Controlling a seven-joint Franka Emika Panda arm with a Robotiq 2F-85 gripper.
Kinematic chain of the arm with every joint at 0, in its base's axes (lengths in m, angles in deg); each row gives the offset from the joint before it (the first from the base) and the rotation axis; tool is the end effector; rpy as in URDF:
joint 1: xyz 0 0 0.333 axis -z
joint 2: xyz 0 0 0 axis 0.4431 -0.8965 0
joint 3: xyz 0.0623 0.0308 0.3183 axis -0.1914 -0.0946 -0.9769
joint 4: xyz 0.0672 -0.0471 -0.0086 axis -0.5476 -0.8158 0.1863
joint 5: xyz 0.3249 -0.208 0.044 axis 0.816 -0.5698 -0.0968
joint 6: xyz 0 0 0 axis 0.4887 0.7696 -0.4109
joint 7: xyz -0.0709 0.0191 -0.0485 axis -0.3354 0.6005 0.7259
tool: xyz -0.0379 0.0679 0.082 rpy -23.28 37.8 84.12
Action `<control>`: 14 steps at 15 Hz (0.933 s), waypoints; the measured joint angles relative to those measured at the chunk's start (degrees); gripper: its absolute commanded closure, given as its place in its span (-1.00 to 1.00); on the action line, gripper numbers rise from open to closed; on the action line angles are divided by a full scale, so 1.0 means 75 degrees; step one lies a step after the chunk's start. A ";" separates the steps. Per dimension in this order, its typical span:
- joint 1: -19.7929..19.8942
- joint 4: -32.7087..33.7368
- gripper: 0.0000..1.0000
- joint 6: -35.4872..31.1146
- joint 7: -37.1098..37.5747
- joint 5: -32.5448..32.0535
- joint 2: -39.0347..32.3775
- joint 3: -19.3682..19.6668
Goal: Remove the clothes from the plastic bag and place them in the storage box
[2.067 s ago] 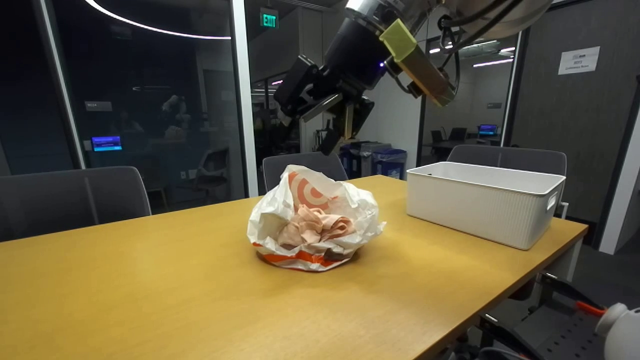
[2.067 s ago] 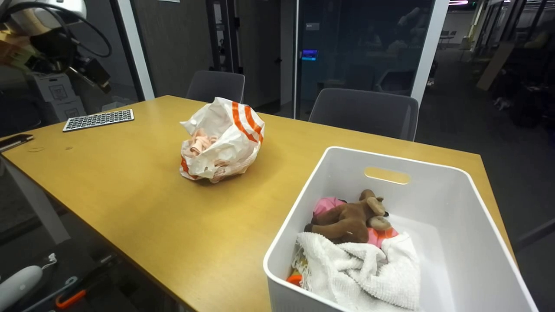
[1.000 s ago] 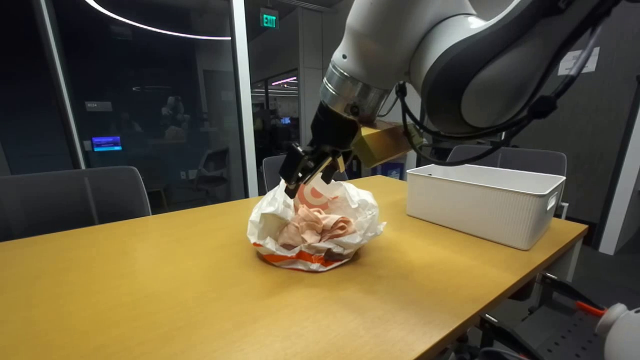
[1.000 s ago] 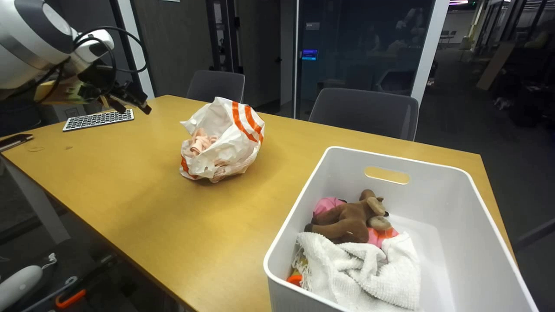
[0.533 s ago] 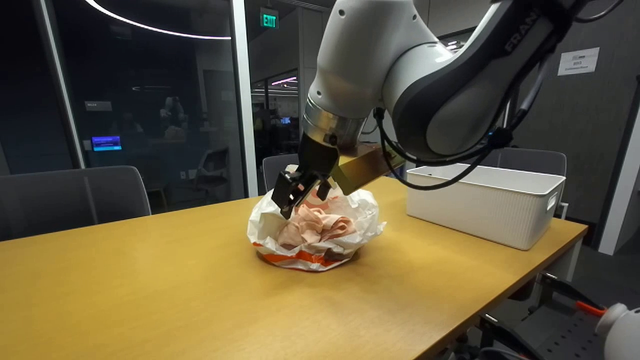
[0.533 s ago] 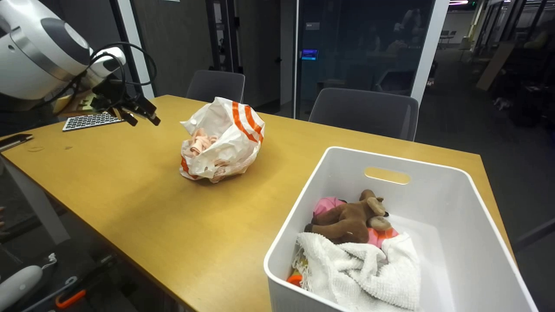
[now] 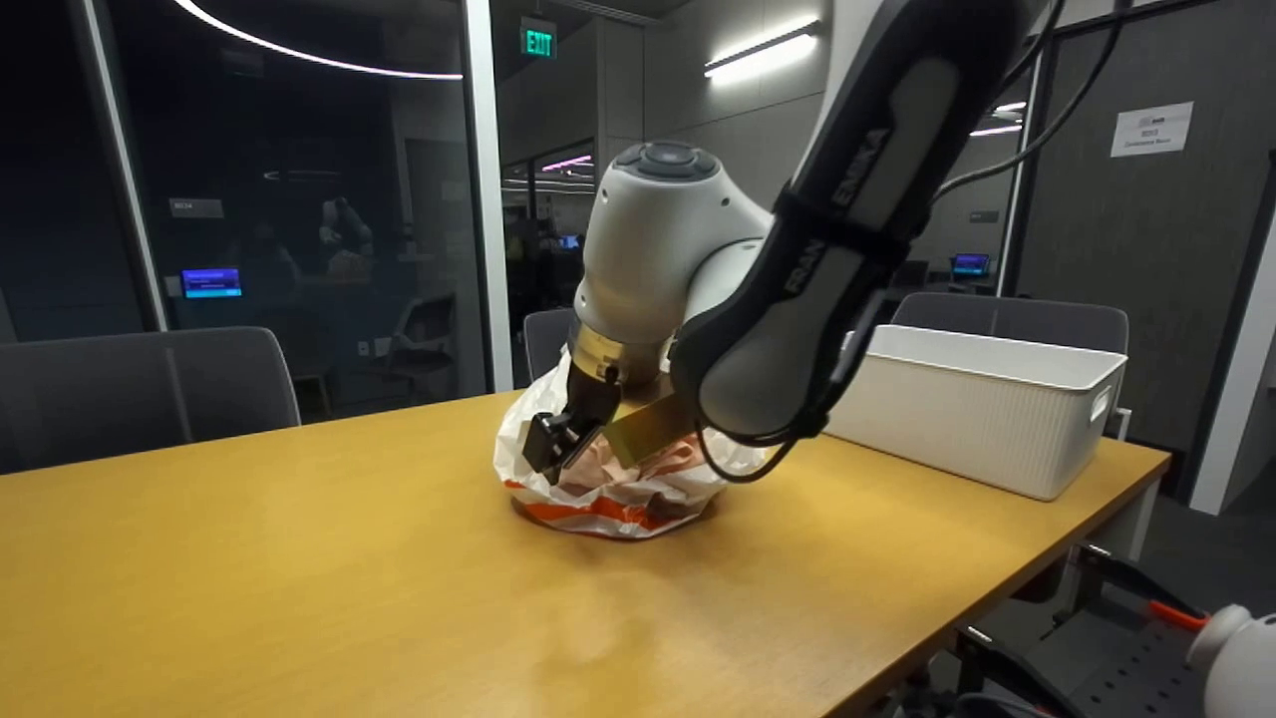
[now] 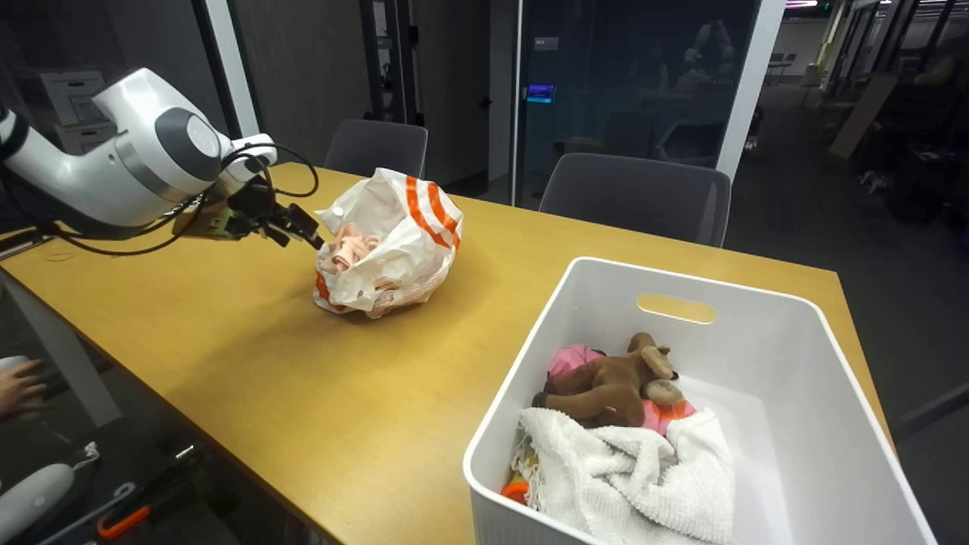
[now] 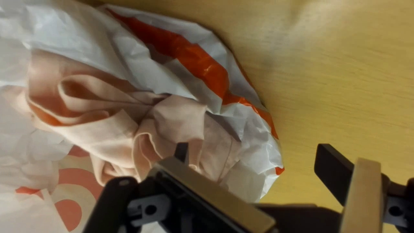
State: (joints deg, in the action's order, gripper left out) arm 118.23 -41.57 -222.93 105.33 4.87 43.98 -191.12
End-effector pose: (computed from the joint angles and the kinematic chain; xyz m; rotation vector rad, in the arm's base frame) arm 0.4346 0.3678 0.2388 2.9134 0.3818 0.8667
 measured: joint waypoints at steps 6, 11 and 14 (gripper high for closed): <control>0.0554 0.0812 -1.00 -0.0106 -0.1294 0.1649 0.1122 -0.0434; 0.0344 0.0796 -1.00 -0.0084 -0.1682 0.2325 0.1184 -0.0367; -0.0211 0.0663 -1.00 -0.0040 -0.1854 0.2717 0.1336 0.0352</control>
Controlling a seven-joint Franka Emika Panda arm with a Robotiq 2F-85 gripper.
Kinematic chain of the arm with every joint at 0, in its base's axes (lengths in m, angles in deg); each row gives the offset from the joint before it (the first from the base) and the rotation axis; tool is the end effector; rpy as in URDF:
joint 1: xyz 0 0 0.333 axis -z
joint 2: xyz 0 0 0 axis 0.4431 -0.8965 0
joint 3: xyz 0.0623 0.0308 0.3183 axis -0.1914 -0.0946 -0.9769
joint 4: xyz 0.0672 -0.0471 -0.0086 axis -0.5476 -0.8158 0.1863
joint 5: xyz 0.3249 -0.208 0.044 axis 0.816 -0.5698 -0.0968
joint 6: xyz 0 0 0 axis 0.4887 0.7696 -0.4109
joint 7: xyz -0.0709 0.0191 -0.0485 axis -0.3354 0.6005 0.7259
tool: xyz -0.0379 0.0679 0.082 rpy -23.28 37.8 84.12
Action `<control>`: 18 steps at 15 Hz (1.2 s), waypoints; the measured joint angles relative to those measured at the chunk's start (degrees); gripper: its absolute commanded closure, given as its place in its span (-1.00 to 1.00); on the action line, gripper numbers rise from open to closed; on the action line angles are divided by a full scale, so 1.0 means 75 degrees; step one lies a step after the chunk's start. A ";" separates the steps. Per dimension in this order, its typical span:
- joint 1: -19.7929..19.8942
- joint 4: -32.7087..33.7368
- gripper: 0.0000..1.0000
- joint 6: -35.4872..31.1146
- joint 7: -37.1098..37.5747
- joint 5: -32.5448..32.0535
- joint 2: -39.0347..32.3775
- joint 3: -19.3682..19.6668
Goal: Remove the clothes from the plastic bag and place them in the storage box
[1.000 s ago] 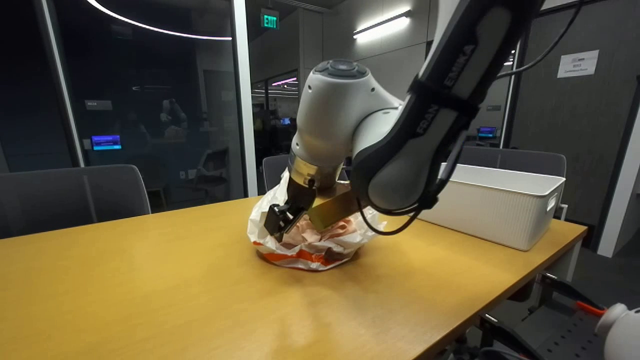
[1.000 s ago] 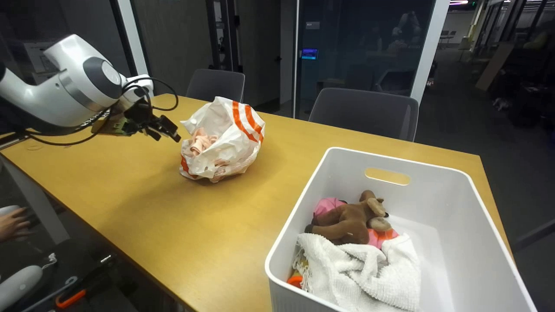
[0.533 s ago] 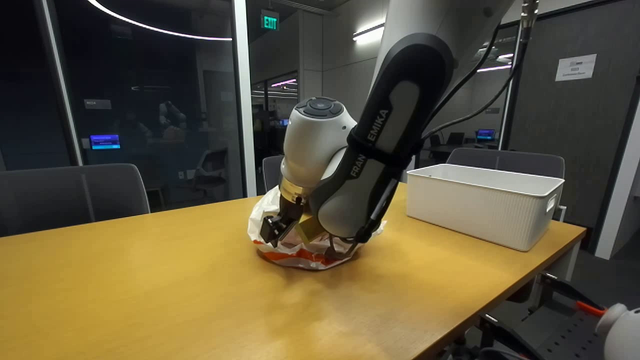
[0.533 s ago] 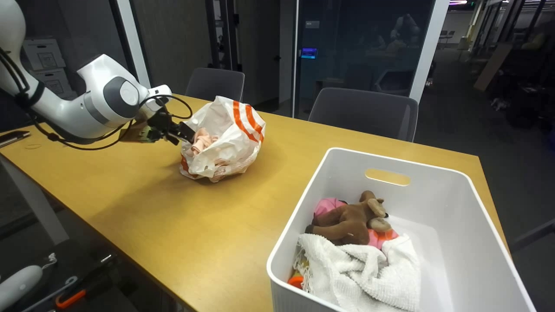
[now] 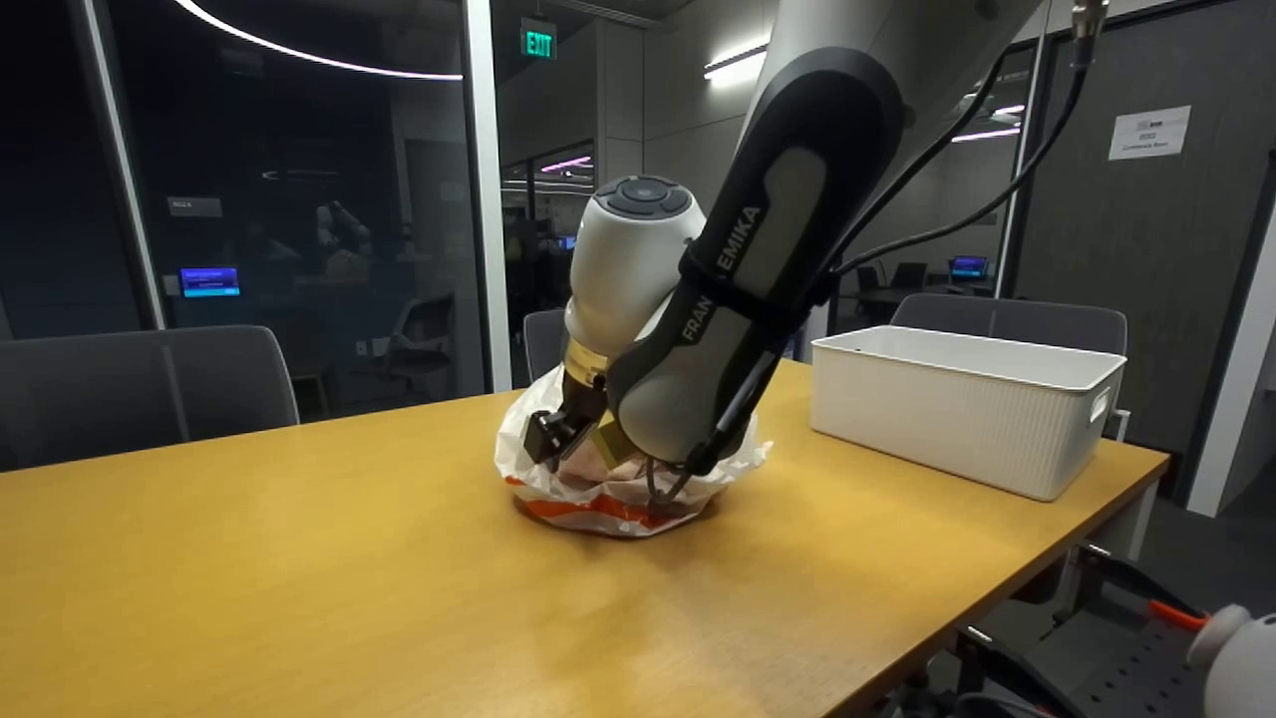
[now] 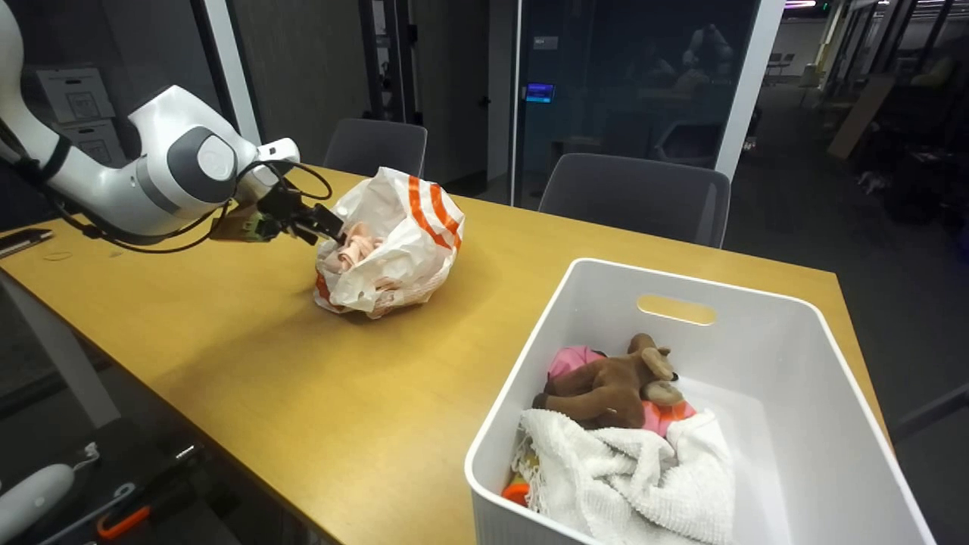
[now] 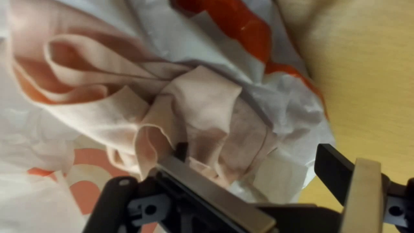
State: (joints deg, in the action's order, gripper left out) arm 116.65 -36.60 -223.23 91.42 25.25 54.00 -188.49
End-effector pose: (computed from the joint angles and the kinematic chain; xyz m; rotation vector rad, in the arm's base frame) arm 0.4707 0.3610 0.2274 2.8328 0.3155 0.9381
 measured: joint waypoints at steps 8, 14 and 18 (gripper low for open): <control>-0.1741 -0.0901 -1.00 0.1508 -0.0395 0.0159 -0.0261 0.2155; -0.1816 -0.0978 -1.00 0.0919 -0.0362 0.0996 -0.0406 0.1102; -0.1384 -0.0667 -1.00 -0.0075 -0.0136 0.1418 0.0349 0.0546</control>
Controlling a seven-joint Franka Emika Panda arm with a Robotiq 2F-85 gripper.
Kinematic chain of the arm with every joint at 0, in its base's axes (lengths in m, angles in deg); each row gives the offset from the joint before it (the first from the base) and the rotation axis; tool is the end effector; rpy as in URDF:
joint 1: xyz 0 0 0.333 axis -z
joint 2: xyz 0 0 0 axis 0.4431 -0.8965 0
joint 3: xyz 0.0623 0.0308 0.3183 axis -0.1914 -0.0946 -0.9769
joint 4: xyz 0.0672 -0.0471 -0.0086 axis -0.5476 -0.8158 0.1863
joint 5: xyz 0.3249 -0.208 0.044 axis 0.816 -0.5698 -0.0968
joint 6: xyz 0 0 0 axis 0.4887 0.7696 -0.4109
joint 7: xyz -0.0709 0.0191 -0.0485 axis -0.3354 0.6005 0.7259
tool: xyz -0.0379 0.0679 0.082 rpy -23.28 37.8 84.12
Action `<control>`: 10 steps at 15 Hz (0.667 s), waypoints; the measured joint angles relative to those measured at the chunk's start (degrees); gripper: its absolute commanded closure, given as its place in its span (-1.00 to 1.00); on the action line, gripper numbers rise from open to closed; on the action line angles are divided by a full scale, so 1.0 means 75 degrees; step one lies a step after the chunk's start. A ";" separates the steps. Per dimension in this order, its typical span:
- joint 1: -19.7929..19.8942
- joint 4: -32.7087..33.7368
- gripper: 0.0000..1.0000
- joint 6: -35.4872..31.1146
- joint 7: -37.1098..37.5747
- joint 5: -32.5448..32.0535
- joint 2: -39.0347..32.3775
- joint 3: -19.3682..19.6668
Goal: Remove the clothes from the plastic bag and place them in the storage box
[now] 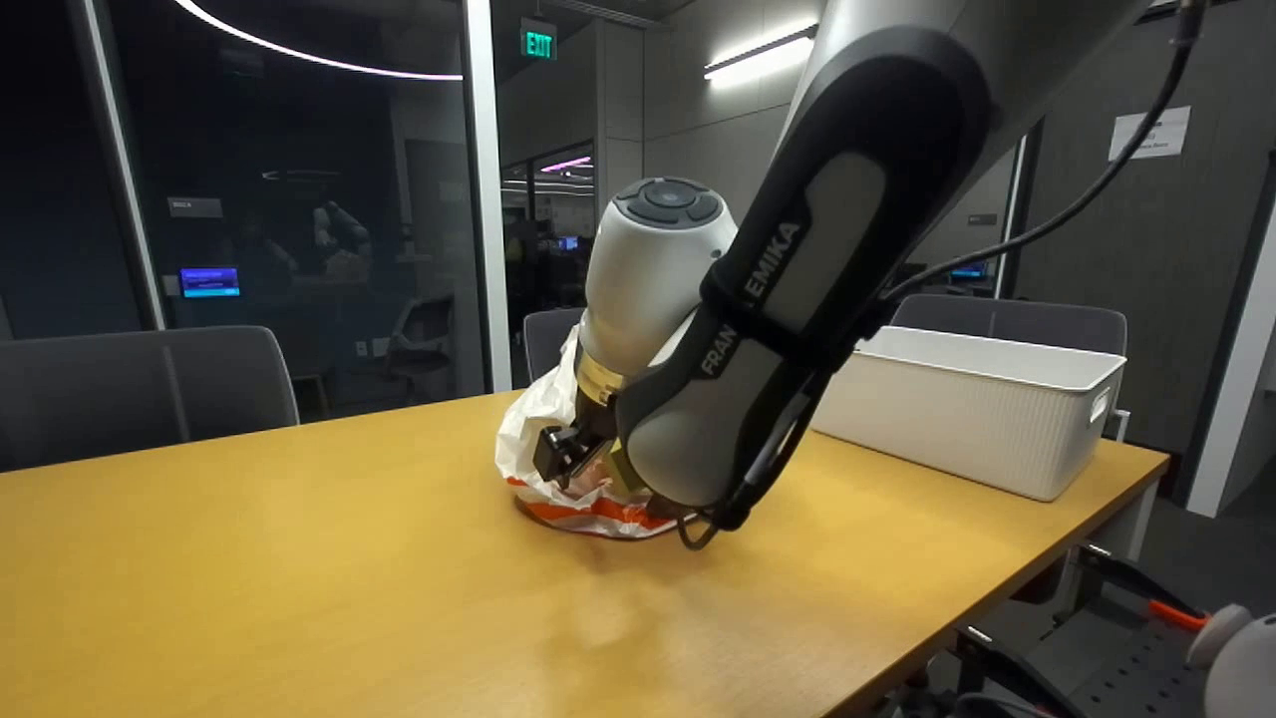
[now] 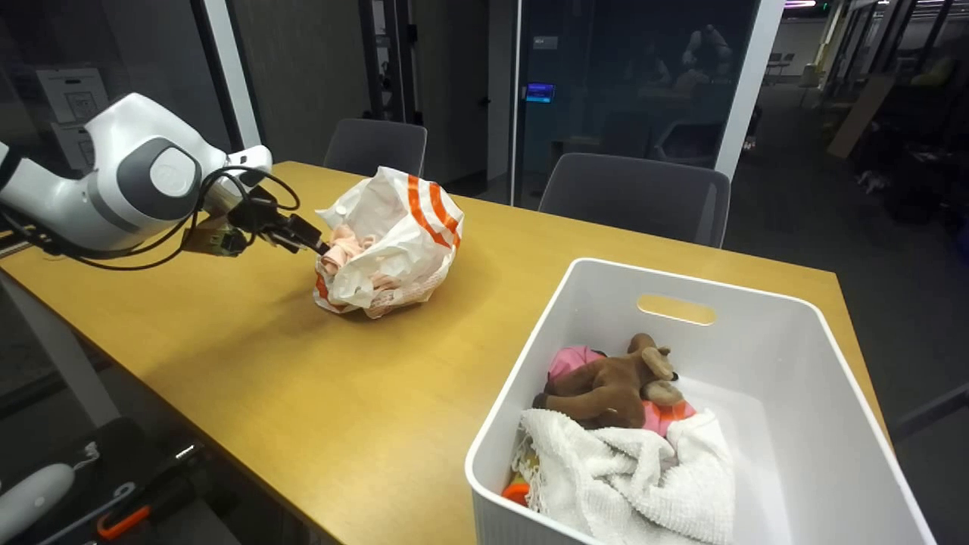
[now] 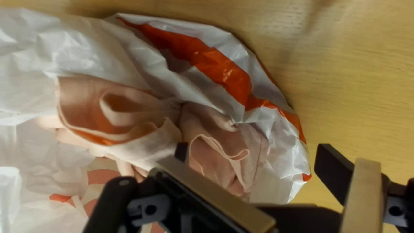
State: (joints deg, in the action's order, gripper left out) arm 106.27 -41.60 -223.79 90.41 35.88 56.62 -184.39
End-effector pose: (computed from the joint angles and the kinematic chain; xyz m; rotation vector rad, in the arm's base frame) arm 0.4270 0.3665 0.2188 2.8320 0.2440 0.9618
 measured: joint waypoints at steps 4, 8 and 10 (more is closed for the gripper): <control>0.0128 0.0317 -1.00 -0.0543 0.0194 0.0038 0.0810 0.0169; 0.0074 0.0382 -1.00 -0.0645 0.0184 0.0038 0.1356 0.0687; 0.0091 0.0371 -1.00 -0.0637 0.0159 0.0027 0.1530 0.0785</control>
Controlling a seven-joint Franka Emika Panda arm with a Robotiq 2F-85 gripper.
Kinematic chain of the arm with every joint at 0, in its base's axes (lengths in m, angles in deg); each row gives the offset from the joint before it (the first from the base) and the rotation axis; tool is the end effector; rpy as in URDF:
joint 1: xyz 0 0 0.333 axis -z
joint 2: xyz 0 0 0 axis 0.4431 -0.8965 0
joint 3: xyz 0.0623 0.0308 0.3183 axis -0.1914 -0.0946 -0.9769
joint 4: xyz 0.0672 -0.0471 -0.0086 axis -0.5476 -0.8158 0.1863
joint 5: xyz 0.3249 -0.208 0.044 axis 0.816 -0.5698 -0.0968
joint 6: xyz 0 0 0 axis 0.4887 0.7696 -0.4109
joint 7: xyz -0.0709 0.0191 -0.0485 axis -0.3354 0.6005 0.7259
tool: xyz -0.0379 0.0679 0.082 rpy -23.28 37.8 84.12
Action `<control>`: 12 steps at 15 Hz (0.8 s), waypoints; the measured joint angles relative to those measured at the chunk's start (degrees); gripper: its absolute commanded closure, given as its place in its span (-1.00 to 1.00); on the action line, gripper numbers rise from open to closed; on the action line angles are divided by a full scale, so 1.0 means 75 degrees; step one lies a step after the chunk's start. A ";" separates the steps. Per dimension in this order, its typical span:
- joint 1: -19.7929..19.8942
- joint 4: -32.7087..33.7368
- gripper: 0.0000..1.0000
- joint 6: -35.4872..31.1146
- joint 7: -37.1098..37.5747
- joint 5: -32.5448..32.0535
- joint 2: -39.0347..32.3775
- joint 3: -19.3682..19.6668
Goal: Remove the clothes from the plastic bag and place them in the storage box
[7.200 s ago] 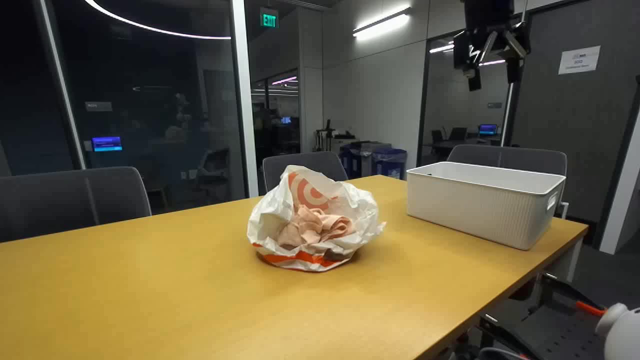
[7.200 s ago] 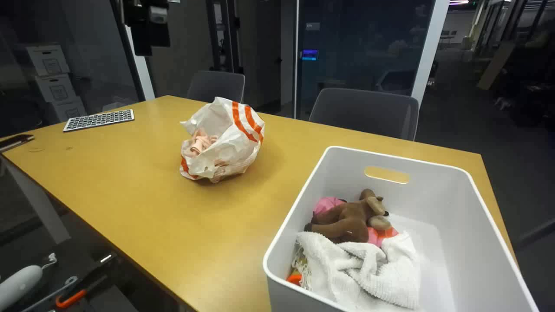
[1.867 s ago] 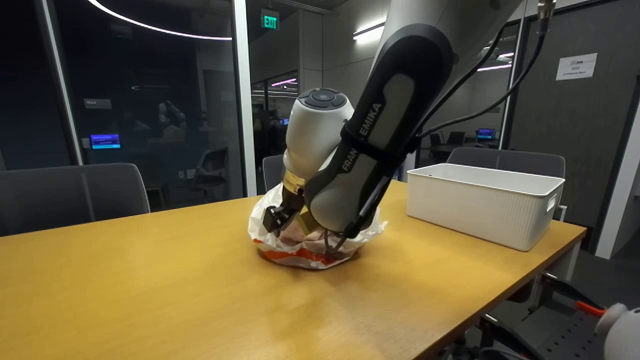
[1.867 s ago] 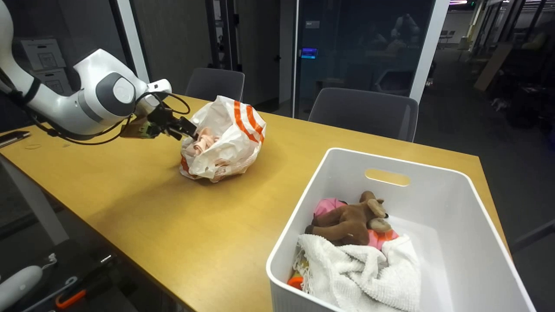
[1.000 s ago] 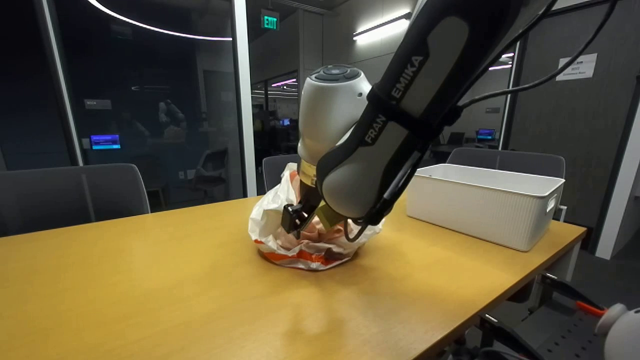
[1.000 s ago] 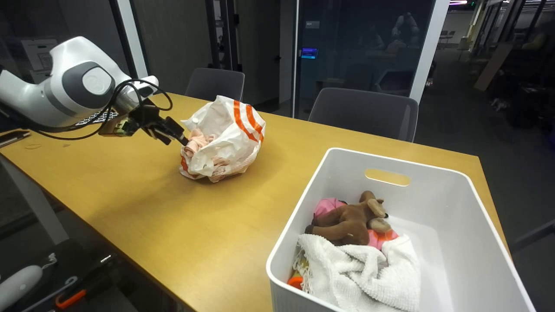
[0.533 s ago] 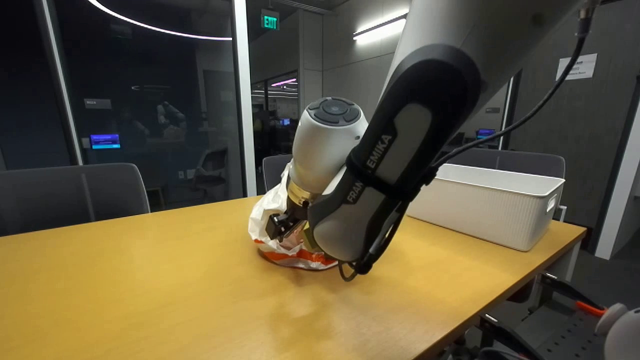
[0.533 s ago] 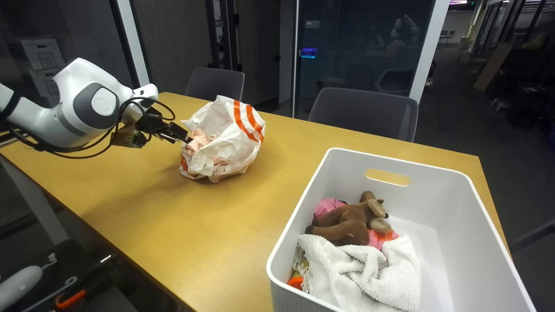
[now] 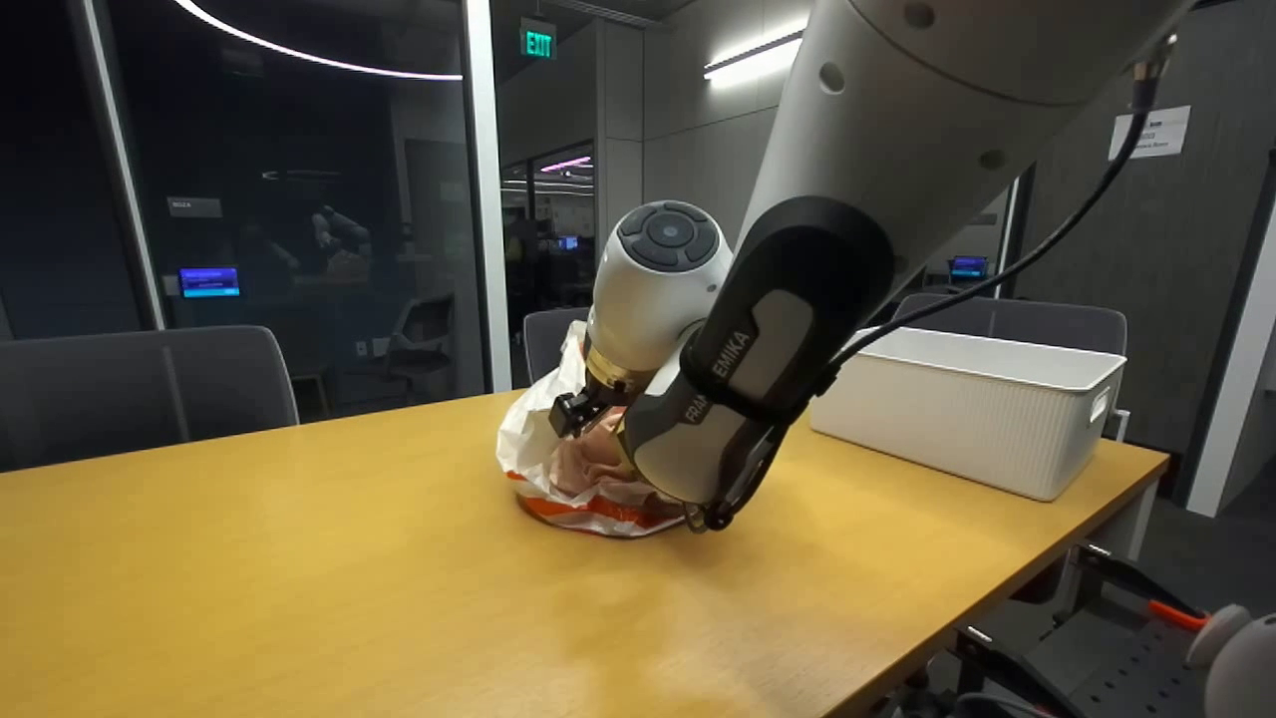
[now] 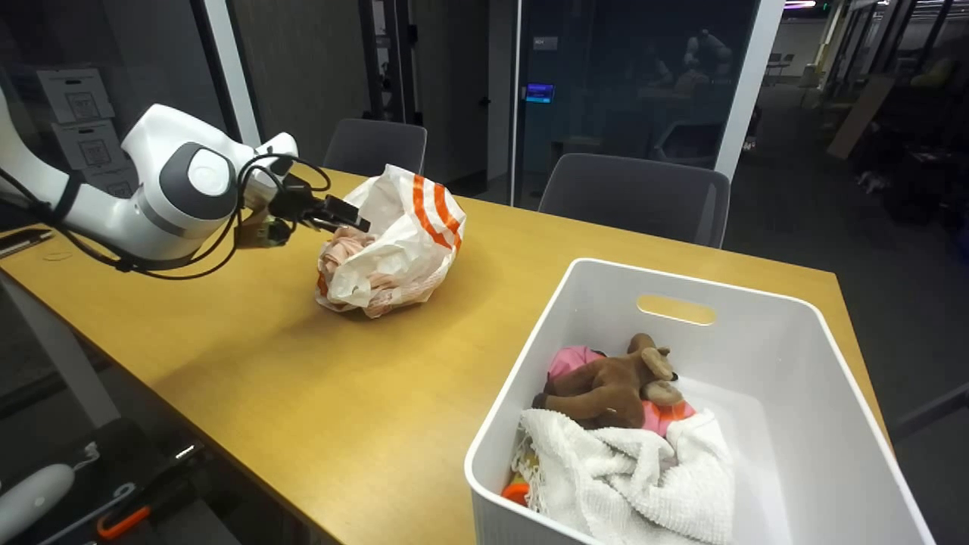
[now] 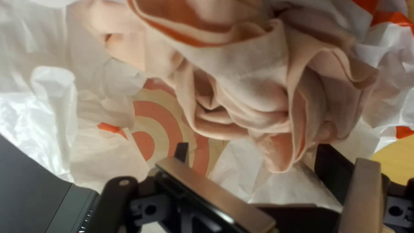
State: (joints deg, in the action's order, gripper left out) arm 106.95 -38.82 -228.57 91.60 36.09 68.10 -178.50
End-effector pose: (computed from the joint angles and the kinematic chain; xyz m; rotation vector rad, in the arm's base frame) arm 0.4720 0.3396 0.2253 2.6159 0.2349 1.1813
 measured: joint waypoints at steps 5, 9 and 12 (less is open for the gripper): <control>0.0133 0.0026 -0.50 0.0013 -0.0015 -0.0070 0.0216 -0.0392; 0.0296 0.0257 0.00 -0.0084 -0.0004 -0.0070 0.0583 -0.0678; 0.0368 0.0385 0.44 -0.0130 0.0014 -0.0053 0.0821 -0.0694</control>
State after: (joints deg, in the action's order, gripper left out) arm 109.71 -35.94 -229.54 91.70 35.69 74.25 -183.71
